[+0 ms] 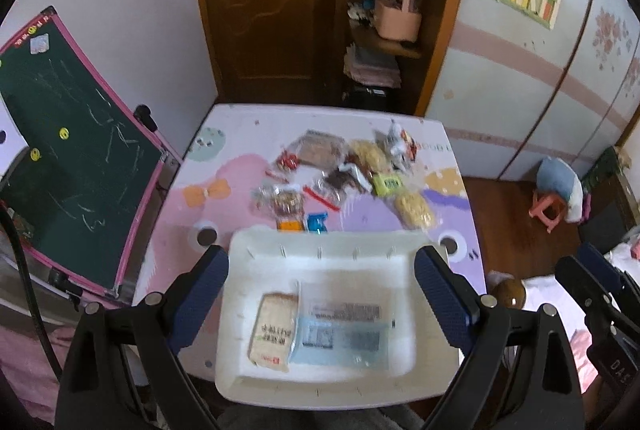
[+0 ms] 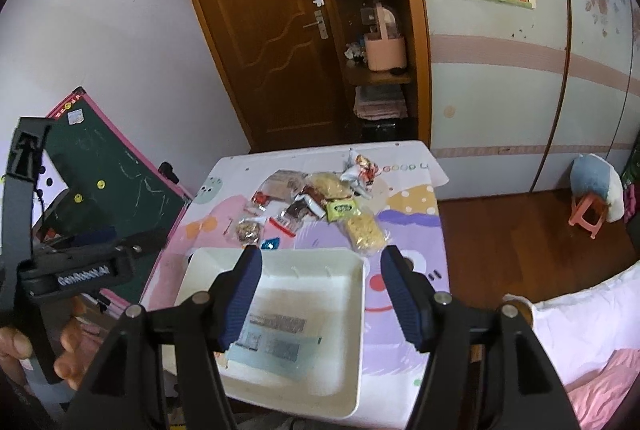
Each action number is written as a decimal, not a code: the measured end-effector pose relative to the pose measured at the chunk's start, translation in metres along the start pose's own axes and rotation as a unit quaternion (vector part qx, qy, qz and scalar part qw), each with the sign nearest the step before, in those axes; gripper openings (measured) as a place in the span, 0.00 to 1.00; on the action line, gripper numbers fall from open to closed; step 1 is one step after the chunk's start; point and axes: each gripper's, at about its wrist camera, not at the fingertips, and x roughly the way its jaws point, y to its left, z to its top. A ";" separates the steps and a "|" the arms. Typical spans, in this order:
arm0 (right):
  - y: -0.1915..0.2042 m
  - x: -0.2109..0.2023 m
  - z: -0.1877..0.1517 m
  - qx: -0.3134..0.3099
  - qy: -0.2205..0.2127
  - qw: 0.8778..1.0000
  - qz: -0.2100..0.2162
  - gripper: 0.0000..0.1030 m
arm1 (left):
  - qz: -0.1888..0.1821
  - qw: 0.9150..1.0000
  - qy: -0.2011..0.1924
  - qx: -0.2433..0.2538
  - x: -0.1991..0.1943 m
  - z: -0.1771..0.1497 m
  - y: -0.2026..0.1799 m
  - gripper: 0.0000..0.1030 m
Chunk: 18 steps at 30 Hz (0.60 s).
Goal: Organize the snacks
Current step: 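Lift both grippers out of the tray toward the snack pile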
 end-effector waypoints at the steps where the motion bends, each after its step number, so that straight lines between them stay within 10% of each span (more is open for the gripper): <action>1: -0.001 0.002 0.004 -0.001 -0.003 1.000 -0.002 0.60 | -0.002 1.000 -0.008 -0.002 -0.001 0.005 0.001 0.91; 10: -0.006 0.024 0.034 0.001 -0.009 1.000 -0.022 0.60 | -0.007 0.999 -0.052 0.015 0.012 0.046 0.001 0.91; 18: -0.007 0.055 0.064 0.013 -0.008 0.999 -0.043 0.60 | -0.020 0.998 0.004 0.060 0.060 0.085 -0.009 0.91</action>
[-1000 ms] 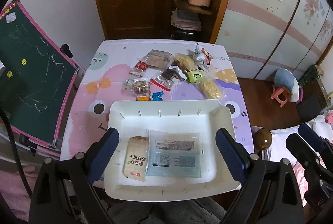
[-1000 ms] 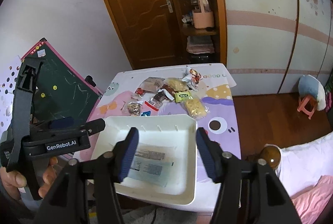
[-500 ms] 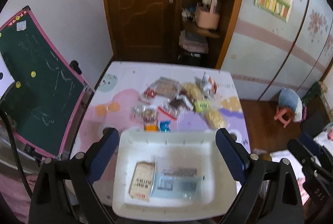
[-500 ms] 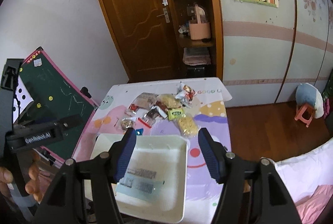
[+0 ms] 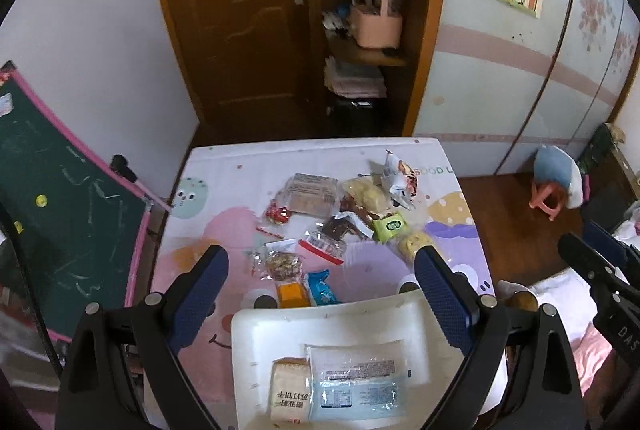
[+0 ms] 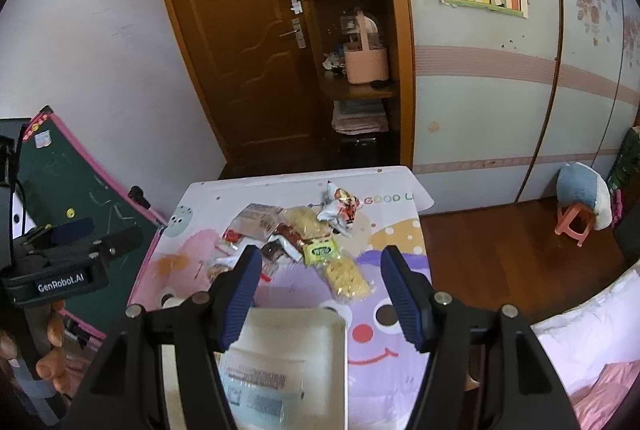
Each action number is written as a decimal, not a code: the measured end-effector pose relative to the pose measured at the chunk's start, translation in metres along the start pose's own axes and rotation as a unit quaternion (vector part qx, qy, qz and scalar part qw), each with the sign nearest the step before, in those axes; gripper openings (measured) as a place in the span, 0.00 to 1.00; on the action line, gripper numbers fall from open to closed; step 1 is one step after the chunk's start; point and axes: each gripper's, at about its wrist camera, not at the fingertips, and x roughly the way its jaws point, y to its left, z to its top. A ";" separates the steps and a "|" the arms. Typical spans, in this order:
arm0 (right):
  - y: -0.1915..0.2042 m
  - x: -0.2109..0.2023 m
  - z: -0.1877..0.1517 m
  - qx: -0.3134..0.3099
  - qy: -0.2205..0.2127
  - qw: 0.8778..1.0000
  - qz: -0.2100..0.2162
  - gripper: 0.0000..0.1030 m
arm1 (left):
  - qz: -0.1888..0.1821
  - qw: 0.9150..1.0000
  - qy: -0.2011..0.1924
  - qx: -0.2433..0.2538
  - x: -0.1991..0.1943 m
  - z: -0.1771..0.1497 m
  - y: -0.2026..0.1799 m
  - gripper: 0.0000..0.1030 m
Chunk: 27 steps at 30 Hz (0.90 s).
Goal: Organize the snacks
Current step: 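Lift both grippers out of the tray toward the snack pile, then grasp clear bag of dark snack with left gripper while right grasps green packet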
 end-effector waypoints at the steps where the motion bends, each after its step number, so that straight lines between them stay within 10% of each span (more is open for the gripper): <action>1: 0.000 0.004 0.002 0.002 0.001 1.000 -0.001 0.60 | -0.005 1.000 0.006 -0.003 0.007 0.005 0.002 0.91; 27: 0.007 0.140 0.011 -0.006 0.097 0.994 -0.059 0.60 | -0.011 0.995 0.100 0.013 0.178 0.025 0.040 0.91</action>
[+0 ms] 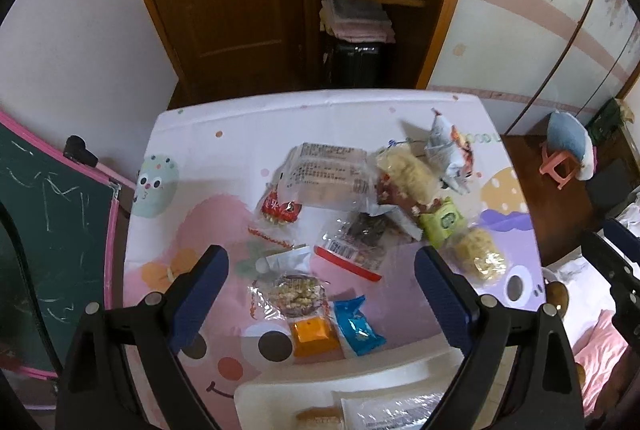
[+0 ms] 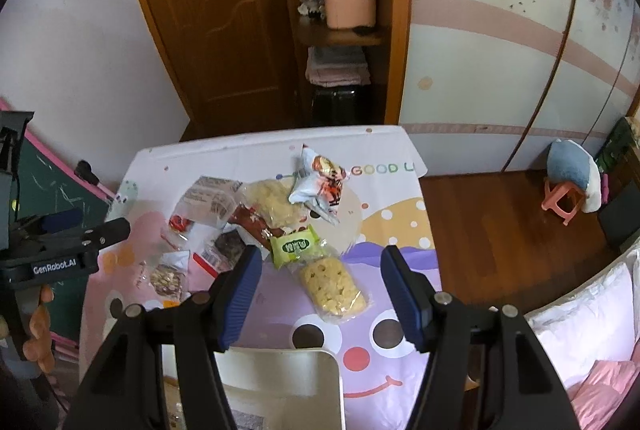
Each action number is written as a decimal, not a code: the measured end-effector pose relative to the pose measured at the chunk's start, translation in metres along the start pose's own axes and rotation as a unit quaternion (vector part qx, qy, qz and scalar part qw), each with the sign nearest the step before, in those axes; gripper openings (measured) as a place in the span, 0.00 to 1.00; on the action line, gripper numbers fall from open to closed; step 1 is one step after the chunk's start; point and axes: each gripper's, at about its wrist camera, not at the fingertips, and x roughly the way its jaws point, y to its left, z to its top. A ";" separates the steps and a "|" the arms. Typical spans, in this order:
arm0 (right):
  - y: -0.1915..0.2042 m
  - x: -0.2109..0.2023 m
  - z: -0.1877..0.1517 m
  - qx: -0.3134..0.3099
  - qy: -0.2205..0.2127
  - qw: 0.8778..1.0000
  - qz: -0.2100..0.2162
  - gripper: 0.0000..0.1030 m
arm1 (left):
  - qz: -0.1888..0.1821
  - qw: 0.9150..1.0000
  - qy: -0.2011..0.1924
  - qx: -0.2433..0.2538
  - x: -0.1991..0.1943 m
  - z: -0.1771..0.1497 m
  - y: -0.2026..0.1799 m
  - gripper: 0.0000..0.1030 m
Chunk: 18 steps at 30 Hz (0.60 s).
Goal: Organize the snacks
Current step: 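Grasp clear bag of dark snack with left gripper while right grasps green packet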
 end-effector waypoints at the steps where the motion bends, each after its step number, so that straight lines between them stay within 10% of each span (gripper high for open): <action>1: 0.001 0.006 -0.001 -0.005 0.006 1.000 -0.001 0.60 | -0.001 1.000 0.004 0.001 0.005 0.000 0.001 0.91; 18: -0.036 0.136 0.009 -0.026 0.157 0.986 0.044 0.60 | -0.046 0.990 0.131 -0.007 0.107 0.001 0.034 0.91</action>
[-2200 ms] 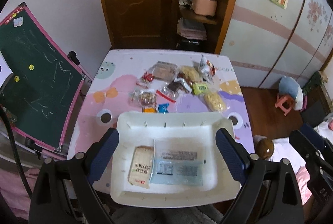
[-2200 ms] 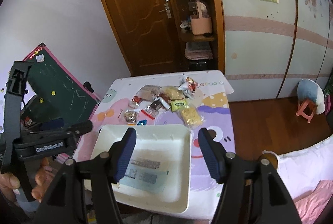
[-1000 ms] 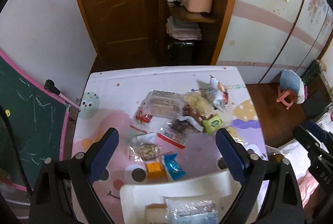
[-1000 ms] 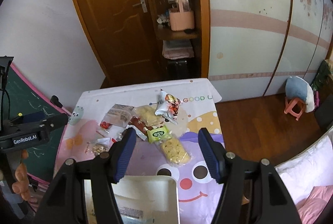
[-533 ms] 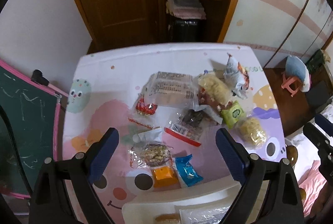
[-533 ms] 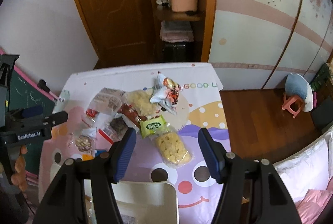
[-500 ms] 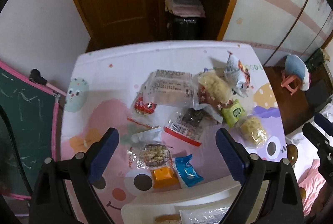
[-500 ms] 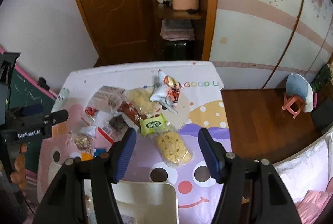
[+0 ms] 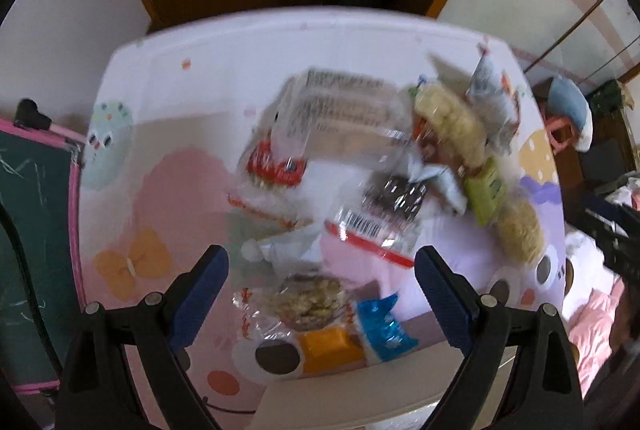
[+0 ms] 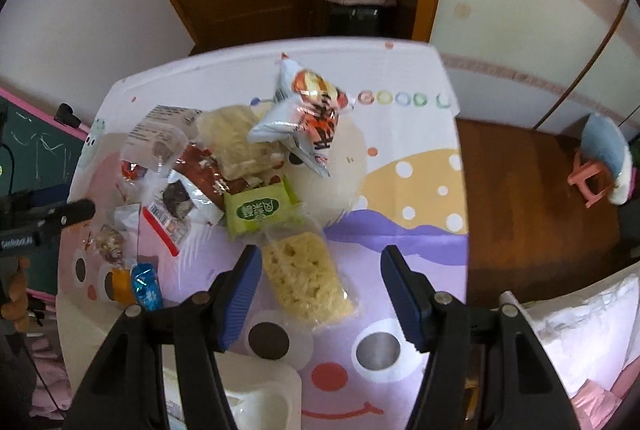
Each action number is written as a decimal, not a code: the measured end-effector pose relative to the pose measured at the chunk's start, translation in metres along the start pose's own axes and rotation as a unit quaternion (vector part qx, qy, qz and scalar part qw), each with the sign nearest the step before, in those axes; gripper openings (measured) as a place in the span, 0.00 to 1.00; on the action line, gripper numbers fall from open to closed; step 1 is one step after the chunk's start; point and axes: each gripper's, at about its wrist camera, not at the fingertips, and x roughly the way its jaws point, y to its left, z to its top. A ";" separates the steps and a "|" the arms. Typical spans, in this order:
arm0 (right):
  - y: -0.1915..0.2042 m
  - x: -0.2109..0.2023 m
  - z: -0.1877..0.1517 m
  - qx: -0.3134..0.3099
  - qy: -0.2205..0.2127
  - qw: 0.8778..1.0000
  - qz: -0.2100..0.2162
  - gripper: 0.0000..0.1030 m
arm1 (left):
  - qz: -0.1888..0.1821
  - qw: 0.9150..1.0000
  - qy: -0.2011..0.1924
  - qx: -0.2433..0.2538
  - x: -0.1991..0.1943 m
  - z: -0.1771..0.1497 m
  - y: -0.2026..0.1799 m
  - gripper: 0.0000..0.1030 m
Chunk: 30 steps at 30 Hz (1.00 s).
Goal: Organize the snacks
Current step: 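Grasp clear bag of dark snack with left gripper while right grasps green packet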
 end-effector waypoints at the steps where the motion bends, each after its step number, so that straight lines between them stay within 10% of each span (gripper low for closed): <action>1: -0.001 0.009 0.003 0.003 0.010 1.000 0.006 0.60 | -0.002 1.000 0.007 -0.001 0.003 0.000 0.003 0.91; 18: 0.033 0.091 0.030 0.006 0.080 0.994 0.072 0.60 | -0.034 0.994 0.097 -0.031 0.059 -0.017 0.037 0.91; 30: 0.086 0.121 0.043 -0.069 0.088 0.994 0.013 0.68 | -0.059 0.990 0.129 -0.023 0.083 -0.022 0.038 0.91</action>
